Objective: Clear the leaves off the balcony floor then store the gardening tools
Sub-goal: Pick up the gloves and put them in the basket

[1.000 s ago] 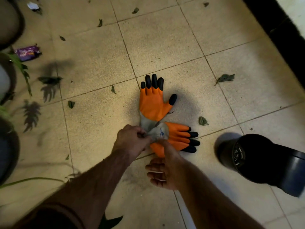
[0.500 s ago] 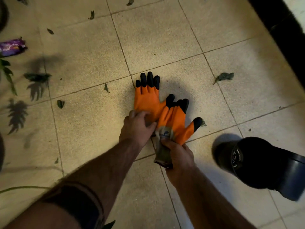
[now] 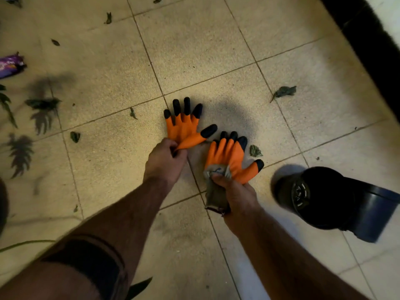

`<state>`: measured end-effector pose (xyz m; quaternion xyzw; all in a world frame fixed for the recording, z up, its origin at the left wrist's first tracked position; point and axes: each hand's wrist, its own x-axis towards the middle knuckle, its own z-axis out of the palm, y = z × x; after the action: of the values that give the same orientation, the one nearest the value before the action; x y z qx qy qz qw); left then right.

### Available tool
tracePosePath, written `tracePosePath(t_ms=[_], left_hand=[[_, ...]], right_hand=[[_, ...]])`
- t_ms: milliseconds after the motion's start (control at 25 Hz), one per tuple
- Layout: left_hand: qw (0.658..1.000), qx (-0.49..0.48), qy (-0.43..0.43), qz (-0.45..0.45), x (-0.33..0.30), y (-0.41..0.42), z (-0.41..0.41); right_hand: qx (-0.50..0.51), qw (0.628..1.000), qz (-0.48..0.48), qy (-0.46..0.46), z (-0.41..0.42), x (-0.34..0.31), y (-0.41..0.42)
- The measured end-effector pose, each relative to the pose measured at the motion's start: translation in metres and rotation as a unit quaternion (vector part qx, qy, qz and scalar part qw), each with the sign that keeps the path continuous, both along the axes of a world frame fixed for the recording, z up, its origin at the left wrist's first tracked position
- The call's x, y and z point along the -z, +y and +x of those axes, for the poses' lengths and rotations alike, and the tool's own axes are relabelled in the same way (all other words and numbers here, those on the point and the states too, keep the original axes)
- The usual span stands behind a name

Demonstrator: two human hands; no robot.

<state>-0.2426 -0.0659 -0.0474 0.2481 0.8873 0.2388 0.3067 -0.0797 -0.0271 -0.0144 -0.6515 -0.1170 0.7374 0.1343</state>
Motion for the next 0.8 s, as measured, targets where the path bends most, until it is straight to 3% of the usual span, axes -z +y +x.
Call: tracePosePath(t_ms=[80, 200, 320, 440, 760, 800], left_hand=[[0.993, -0.073, -0.083, 0.035, -0.025, -0.008, 0.0], [0.957, -0.187, -0.209, 0.078, -0.07, -0.008, 0.006], [0.889, -0.294, -0.329, 0.12, -0.146, -0.01, 0.021], [0.825, -0.324, -0.434, 0.161, -0.23, -0.02, 0.031], [0.72, -0.401, -0.512, 0.241, -0.445, -0.031, 0.024], [0.719, -0.407, -0.508, 0.243, -0.469, -0.035, 0.022]], right_hand=[[0.008, 1.0, 0.011, 0.012, -0.004, -0.025, 0.002], [0.015, 1.0, 0.016, 0.017, -0.01, -0.072, 0.007], [0.002, 0.999, 0.008, 0.037, -0.012, -0.137, 0.013], [0.005, 0.999, 0.013, 0.048, -0.012, -0.206, 0.015], [0.015, 0.986, 0.085, 0.141, -0.013, -0.452, 0.005], [0.016, 0.983, 0.099, 0.152, -0.011, -0.481, -0.001]])
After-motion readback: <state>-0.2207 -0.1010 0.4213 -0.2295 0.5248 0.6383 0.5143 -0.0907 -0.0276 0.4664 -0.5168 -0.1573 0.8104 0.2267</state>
